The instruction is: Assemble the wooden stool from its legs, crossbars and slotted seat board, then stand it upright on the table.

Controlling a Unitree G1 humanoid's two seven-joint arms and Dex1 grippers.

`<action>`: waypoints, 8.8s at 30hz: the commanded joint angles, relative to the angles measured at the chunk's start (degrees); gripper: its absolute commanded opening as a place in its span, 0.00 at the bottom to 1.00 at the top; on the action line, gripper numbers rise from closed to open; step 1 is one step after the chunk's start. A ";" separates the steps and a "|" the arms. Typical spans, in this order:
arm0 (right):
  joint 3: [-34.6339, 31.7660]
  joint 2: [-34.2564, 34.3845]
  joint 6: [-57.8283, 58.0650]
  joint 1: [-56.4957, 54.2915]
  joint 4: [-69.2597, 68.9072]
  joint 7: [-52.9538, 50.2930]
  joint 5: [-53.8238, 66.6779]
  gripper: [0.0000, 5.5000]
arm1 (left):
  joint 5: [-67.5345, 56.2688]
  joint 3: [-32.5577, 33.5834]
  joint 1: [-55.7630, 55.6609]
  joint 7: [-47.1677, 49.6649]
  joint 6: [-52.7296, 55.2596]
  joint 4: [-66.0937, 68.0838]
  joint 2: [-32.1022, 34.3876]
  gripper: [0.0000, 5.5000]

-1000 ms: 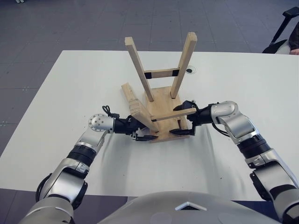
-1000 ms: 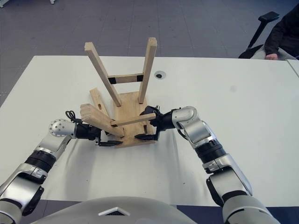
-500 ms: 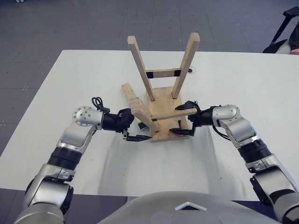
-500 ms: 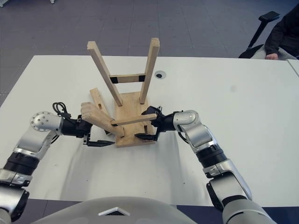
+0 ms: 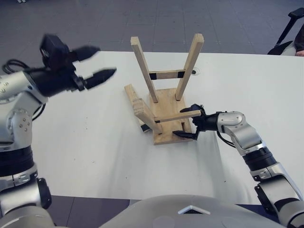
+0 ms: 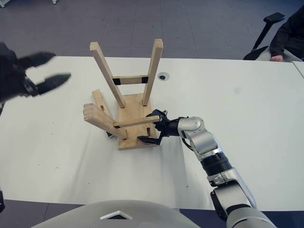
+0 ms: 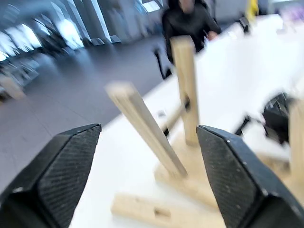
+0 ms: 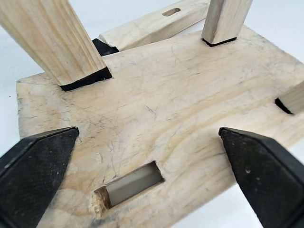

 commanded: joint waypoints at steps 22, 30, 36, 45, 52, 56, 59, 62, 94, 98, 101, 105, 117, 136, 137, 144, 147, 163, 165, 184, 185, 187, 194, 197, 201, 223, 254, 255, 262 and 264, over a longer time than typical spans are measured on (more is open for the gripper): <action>1.33 -2.05 2.89 2.26 3.89 -4.79 -4.42 1.00 | -52.25 -12.77 -7.51 58.04 9.76 -19.18 -14.92 0.50; 1.22 -2.03 3.08 2.54 3.61 -5.05 -4.37 1.00 | -55.57 -2.44 -30.24 51.85 -0.48 -15.34 -9.81 0.50; 1.04 -2.13 3.10 2.66 3.58 -5.28 -4.29 1.00 | -63.54 -5.92 -7.45 38.91 6.97 -21.57 -5.72 0.50; 1.90 -2.65 2.28 1.23 4.42 -4.15 -4.44 1.00 | -36.04 -19.63 16.13 29.18 -2.84 -14.39 -20.21 0.50; 1.91 -2.56 2.42 1.37 4.47 -4.78 -4.53 1.00 | -48.37 -14.41 5.91 29.89 -2.45 -19.25 -17.68 0.50; 1.66 -2.58 2.45 1.62 4.38 -5.11 -4.52 1.00 | -59.70 -10.96 2.23 29.23 -0.79 -22.31 -12.10 0.50; 1.55 -2.58 2.71 1.81 4.02 -5.32 -4.47 1.00 | -62.57 -10.73 1.72 30.48 -1.24 -22.41 -10.57 0.50; 1.46 -2.59 2.56 2.00 4.17 -5.41 -4.48 1.00 | -60.79 -10.04 0.44 32.15 -2.74 -19.92 -10.64 0.50; 1.90 -3.12 3.44 3.12 2.34 -5.85 -4.14 1.00 | -45.32 -7.23 -12.99 42.83 -10.27 -10.30 -22.73 0.50; 1.55 -3.25 3.96 3.89 1.29 -6.37 -3.87 1.00 | -40.34 -1.03 -16.97 58.87 -9.19 -7.84 -15.78 0.50; -0.53 -3.23 5.76 4.71 -1.05 -8.39 -2.92 1.00 | -29.98 -3.34 -7.09 67.45 -2.29 -9.52 -11.07 0.54; -6.23 -4.51 9.44 5.94 -5.30 -11.90 -1.46 1.00 | -18.60 -14.88 5.58 77.76 6.92 -13.10 -15.12 0.67; -15.55 -3.50 16.28 6.33 -15.66 -21.06 0.05 1.00 | -6.33 -18.81 8.03 82.45 24.93 -2.74 -32.57 0.96; -15.51 0.65 17.88 9.17 -20.29 -25.68 0.35 1.00 | 11.19 -13.31 3.50 70.43 45.76 9.37 -35.36 0.96; -15.60 0.63 17.91 9.21 -20.41 -25.69 0.38 1.00 | 11.91 -12.29 3.91 69.78 46.59 9.45 -35.77 0.96; -19.52 -1.76 17.41 7.04 -19.35 -25.86 0.32 1.00 | 16.93 -4.40 8.08 66.97 54.16 8.92 -43.07 0.77; -22.51 -3.71 17.26 4.74 -18.28 -26.04 0.18 1.00 | 19.12 -1.52 9.46 65.93 54.42 9.91 -44.12 0.68; -41.53 -0.17 24.11 -25.24 -13.92 -28.27 19.98 1.00 | 11.41 18.72 -2.61 44.02 21.77 8.43 -33.22 0.38; -45.74 1.55 32.72 -30.91 -11.07 -24.77 33.13 1.00 | 3.13 21.60 -12.87 36.10 17.49 6.70 -28.30 0.37; -43.88 4.33 57.76 -54.17 9.29 -16.15 64.71 1.00 | -28.23 1.08 -27.51 1.03 23.35 7.55 -18.29 0.37; -43.43 4.43 58.26 -54.17 8.76 -16.08 65.20 1.00 | -28.27 0.72 -27.40 1.08 23.15 7.52 -18.31 0.37; -42.83 4.62 59.11 -54.06 7.79 -15.98 66.17 1.00 | -28.73 0.30 -27.21 1.10 23.06 7.36 -18.22 0.37; -38.53 6.41 59.68 -51.41 3.85 -16.85 66.30 1.00 | -30.07 -2.69 -27.51 0.41 23.67 6.43 -18.43 0.37; -37.67 6.36 59.35 -50.99 3.69 -16.68 65.95 1.00 | -30.57 -3.51 -27.62 0.74 23.73 6.11 -18.45 0.37; -36.66 5.60 59.55 -50.66 4.10 -15.41 65.63 0.87 | -30.85 -4.30 -27.55 0.95 23.57 5.94 -18.22 0.37; -34.22 0.55 57.94 -49.47 4.42 -5.24 62.53 0.43 | -33.52 -2.88 -24.08 2.91 21.68 4.53 -17.89 0.37; -30.83 -7.43 46.20 -49.13 7.50 5.16 50.89 0.38 | -40.29 -1.87 -24.40 6.77 20.88 4.09 -13.25 0.79; -30.31 -8.40 44.55 -48.69 8.43 7.10 49.47 0.38 | -40.63 -1.17 -24.65 6.45 20.83 4.46 -12.42 0.79; -22.62 -16.62 30.22 -40.42 15.47 25.76 35.92 0.38 | -37.19 4.04 -21.01 -0.49 20.41 5.80 -1.55 0.79; -20.56 -19.12 26.10 -37.13 17.84 30.23 31.85 0.38 | -35.22 4.59 -16.64 -4.46 21.01 5.42 2.14 0.79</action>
